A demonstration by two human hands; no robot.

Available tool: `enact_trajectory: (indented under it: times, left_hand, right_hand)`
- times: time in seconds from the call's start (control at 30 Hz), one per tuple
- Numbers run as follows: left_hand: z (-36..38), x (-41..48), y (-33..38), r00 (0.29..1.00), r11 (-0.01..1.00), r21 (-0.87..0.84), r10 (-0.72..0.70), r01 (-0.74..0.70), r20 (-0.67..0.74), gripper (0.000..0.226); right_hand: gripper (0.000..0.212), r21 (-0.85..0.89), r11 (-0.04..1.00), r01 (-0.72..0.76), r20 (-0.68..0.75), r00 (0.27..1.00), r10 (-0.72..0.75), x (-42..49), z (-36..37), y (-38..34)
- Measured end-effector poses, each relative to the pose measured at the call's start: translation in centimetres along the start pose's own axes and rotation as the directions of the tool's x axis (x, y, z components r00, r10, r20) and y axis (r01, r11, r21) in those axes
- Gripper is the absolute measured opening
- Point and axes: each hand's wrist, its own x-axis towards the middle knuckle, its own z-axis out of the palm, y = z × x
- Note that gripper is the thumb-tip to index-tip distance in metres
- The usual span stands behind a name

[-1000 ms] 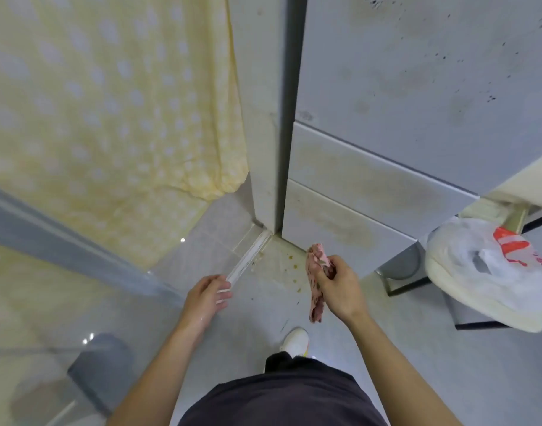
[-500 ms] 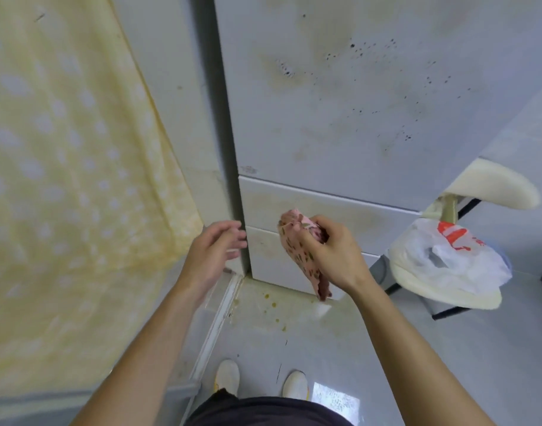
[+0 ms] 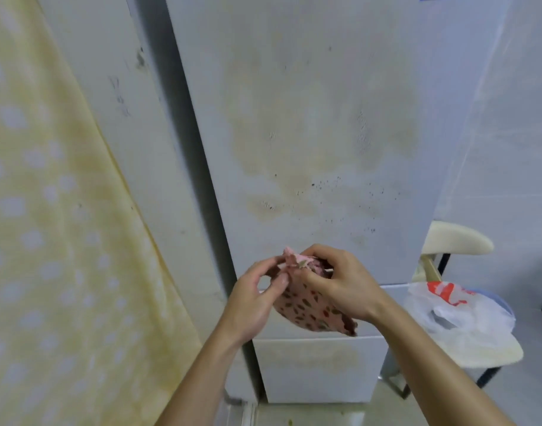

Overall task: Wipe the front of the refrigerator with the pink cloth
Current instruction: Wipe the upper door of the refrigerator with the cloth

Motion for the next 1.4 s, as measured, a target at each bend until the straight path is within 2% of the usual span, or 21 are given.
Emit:
enact_trajectory:
  times: [0.1, 0.17, 0.37, 0.53, 0.63, 0.7, 0.73, 0.8, 0.83, 0.9, 1.0, 1.07, 1.17, 1.23, 1.3, 1.4]
  left_hand:
    - [-1.0, 1.1, 1.8, 0.998, 0.998, 0.011, 0.059, -0.059, 0.001, 0.014]
    - [-1.8, 2.1, 3.2, 0.997, 0.997, -0.004, 0.079, -0.079, -0.001, 0.010]
    - [-3.0, 4.4, 7.5, 0.996, 0.992, -0.099, 0.086, -0.082, 0.031, 0.044]
    - [-4.0, 6.0, 9.9, 0.993, 0.989, -0.113, 0.101, -0.094, 0.057, 0.036]
    - [-5.2, 6.8, 10.9, 0.986, 0.991, -0.122, 0.067, -0.049, 0.151, 0.045]
    - [-5.9, 7.3, 11.6, 0.977, 0.993, -0.088, 0.098, -0.082, 0.188, 0.042]
    - [-6.1, 7.5, 12.1, 0.973, 0.991, -0.057, 0.129, -0.120, 0.192, 0.036]
    - [-6.6, 8.0, 12.7, 0.967, 0.983, -0.013, 0.183, -0.184, 0.179, 0.029]
    - [-6.8, 8.3, 13.0, 0.966, 0.981, -0.006, 0.192, -0.194, 0.171, 0.029]
    - [-7.5, 8.9, 13.1, 0.968, 0.984, -0.030, 0.180, -0.177, 0.175, 0.034]
    - [-8.3, 9.6, 12.8, 0.958, 0.984, -0.082, 0.173, -0.159, 0.228, 0.056]
    - [-8.6, 10.0, 12.5, 0.954, 0.982, -0.044, 0.190, -0.184, 0.232, 0.068]
    - [-8.8, 10.3, 12.2, 0.967, 0.981, -0.012, 0.193, -0.194, 0.166, 0.074]
    - [-9.1, 10.8, 11.7, 0.975, 0.979, -0.010, 0.206, -0.206, 0.079, 0.070]
    - [-9.9, 11.3, 11.4, 0.979, 0.977, 0.074, 0.198, -0.202, 0.055, 0.057]
    - [-11.7, 12.8, 10.5, 0.977, 0.953, 0.266, 0.095, -0.145, 0.192, 0.029]
  right_hand:
    - [0.016, -0.005, 1.000, 0.030, -0.016, 0.999, -0.030, 1.1, -1.2, -1.2]
    - [0.009, -0.034, 0.998, 0.061, -0.047, 0.997, -0.063, 2.0, -2.0, -2.1]
    - [0.010, -0.154, 0.979, 0.130, -0.147, 0.977, -0.152, 4.7, -4.6, -4.3]
    - [0.008, -0.122, 0.976, 0.182, -0.263, 0.942, -0.209, 6.4, -5.5, -5.7]
    - [0.010, -0.109, 0.974, 0.201, -0.342, 0.912, -0.226, 7.3, -5.3, -6.0]
    - [0.017, -0.059, 0.983, 0.177, -0.340, 0.922, -0.186, 7.7, -5.3, -6.0]
    - [0.030, 0.012, 0.989, 0.145, -0.298, 0.945, -0.134, 7.8, -5.4, -5.9]
    - [0.061, 0.142, 0.988, 0.067, -0.137, 0.989, -0.048, 8.0, -5.8, -5.6]
    - [0.068, 0.162, 0.986, 0.045, -0.067, 0.997, -0.034, 8.1, -5.9, -5.4]
    - [0.058, 0.183, 0.980, 0.072, -0.022, 0.997, -0.069, 8.5, -6.0, -5.2]
    - [0.041, 0.290, 0.945, 0.151, -0.119, 0.986, -0.120, 9.4, -5.8, -5.6]
    - [0.043, 0.282, 0.945, 0.166, -0.133, 0.982, -0.133, 10.2, -5.5, -5.9]
    - [0.054, 0.195, 0.974, 0.114, -0.092, 0.991, -0.097, 11.6, -4.9, -6.2]
    - [0.043, 0.127, 0.988, 0.086, -0.053, 0.995, -0.079, 12.4, -4.6, -6.4]
    - [0.025, 0.085, 0.992, 0.098, -0.050, 0.994, -0.094, 13.1, -4.1, -6.6]
    - [0.018, 0.121, 0.984, 0.127, -0.150, 0.983, -0.108, 14.7, -3.1, -6.8]
